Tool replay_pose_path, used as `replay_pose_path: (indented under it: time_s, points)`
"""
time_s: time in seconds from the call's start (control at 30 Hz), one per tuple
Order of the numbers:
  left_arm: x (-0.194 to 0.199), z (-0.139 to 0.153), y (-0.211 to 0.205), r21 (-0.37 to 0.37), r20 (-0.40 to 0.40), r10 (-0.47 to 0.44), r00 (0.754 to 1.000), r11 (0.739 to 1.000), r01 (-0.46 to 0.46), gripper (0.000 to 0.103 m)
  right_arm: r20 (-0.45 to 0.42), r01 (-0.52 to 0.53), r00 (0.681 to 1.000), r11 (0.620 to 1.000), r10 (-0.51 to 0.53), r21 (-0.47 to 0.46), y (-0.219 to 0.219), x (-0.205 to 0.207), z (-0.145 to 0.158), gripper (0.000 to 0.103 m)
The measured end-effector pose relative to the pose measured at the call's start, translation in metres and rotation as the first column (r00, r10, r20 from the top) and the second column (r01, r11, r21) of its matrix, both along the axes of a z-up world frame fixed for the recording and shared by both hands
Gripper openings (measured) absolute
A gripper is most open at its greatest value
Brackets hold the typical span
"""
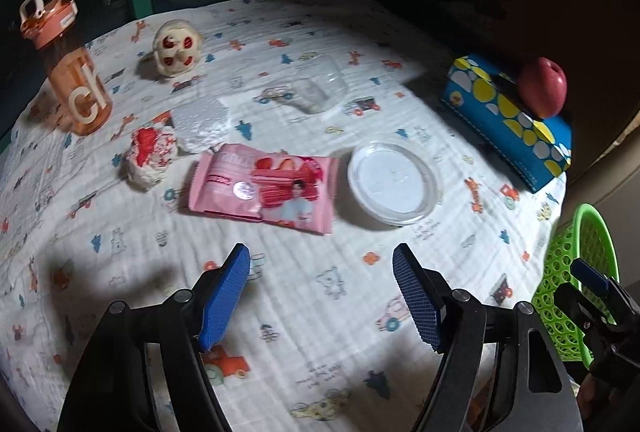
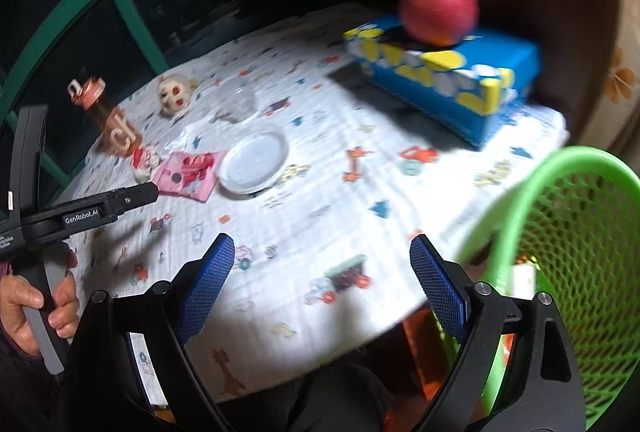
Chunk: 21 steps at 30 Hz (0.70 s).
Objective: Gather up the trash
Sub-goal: 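Move both open grippers back over the bed toward the remaining trash, then grasp the pink wafer pack with the left gripper while the right grasps the clear round lid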
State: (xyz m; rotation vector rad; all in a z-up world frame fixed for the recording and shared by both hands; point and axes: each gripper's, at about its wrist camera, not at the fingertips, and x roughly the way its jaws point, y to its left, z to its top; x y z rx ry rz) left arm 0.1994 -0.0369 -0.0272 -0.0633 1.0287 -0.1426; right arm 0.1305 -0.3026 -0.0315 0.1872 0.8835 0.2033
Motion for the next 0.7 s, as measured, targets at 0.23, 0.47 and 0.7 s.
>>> replay_pose_path:
  time_s: [0.23,0.47,0.7]
  points:
    - [0.011,-0.016,0.053,-0.003,-0.028,0.107,0.994,0.994,-0.107,0.071,-0.02,-0.081,0.997,0.996,0.08,-0.029,0.047,0.04,-0.016,0.088]
    - [0.023,-0.032,0.077,-0.005,-0.054,0.141,0.988,0.99,-0.142,0.071,-0.037,-0.138,0.99,0.987,0.135,-0.079,0.079,0.081,-0.026,0.09]
    - [0.039,-0.043,0.083,-0.014,-0.079,0.132,0.988,0.991,-0.134,0.071,-0.076,-0.207,0.977,0.967,0.197,-0.152,0.109,0.114,-0.043,0.094]
